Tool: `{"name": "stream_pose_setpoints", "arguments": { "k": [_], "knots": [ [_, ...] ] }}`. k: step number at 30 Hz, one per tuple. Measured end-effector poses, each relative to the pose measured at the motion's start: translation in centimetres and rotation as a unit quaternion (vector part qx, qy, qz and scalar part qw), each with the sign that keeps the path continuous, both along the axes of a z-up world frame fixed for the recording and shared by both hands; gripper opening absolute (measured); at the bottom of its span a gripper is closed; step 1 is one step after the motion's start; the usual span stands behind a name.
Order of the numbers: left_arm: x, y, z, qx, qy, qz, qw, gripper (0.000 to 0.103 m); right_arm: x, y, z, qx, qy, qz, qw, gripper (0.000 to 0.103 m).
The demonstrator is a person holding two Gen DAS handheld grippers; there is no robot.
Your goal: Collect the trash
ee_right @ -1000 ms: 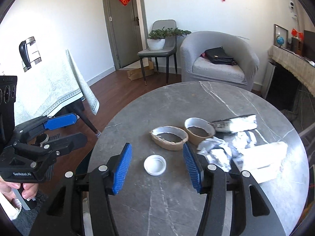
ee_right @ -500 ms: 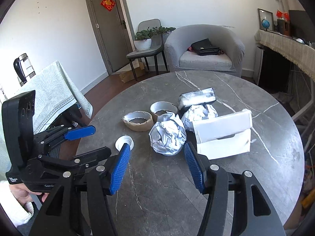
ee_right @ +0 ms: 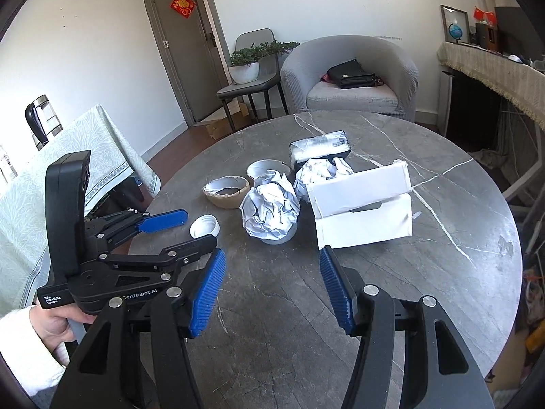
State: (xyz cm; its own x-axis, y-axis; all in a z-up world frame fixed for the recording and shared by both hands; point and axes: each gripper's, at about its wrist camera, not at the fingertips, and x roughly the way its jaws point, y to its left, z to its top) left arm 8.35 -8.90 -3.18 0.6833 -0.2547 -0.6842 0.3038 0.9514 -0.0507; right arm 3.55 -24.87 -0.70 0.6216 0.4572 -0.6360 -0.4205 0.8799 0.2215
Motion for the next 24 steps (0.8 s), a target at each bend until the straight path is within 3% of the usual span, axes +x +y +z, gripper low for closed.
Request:
{"name": "stream_pose_setpoints", "arguments": {
  "k": [5,9,24],
  "knots": [
    [0.2,-0.3,0.1,-0.006,0.001,-0.001,1.0,0.04,-0.1,0.2,0.0,0.015,0.005,0.008,1.0,0.058],
    [0.3,-0.5,0.2,-0.011,0.003,-0.002,0.9999,0.033,0.1,0.7,-0.3,0.03,0.016,0.018,0.999,0.058],
    [-0.8,2.1,1.3,-0.041,-0.003,0.003,0.9992,0.033,2.4,2.2,-0.7,0.006,0.014,-0.02,1.0,0.058]
  ]
}}
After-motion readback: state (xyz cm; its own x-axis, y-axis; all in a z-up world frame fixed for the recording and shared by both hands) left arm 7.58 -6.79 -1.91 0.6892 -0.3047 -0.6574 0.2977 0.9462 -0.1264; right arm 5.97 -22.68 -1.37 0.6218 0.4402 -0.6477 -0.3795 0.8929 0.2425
